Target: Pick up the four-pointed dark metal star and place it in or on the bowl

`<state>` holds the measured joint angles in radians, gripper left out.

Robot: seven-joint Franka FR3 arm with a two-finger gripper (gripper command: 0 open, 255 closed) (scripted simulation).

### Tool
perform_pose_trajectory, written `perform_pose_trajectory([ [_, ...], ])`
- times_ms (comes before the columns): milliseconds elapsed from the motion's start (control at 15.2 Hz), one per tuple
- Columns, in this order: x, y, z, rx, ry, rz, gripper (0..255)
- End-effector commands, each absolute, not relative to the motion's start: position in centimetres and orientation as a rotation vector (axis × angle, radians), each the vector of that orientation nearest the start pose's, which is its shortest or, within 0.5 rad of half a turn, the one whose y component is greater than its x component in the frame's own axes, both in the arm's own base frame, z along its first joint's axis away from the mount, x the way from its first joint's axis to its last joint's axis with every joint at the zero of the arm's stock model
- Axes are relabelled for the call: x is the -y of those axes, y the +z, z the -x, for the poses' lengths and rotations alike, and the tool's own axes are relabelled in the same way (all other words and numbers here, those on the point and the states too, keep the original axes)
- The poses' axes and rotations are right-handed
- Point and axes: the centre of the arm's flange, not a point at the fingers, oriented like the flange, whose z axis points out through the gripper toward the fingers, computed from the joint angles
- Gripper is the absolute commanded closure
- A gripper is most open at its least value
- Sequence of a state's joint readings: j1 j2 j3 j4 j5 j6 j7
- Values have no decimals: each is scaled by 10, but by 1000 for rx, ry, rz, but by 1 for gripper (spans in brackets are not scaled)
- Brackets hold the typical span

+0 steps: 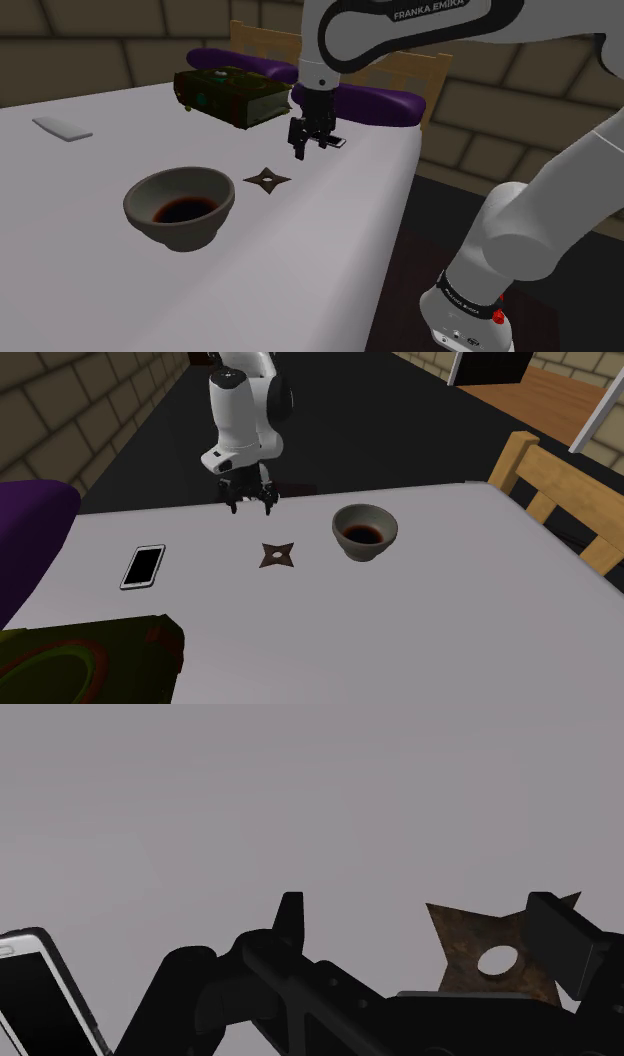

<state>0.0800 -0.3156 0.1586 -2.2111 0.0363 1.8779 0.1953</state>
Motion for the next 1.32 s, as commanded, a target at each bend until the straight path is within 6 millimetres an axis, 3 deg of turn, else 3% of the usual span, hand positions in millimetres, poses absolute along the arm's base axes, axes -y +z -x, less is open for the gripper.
perform_pose_trajectory([
  [0, -130, 494, -459, 74, 19, 3154, 0],
  [462, -190, 461, -513, 195, -5, 3133, 0],
  [924, -190, 424, -513, 195, -5, 3133, 0],
  [1254, -190, 421, -513, 195, -5, 3133, 0],
])
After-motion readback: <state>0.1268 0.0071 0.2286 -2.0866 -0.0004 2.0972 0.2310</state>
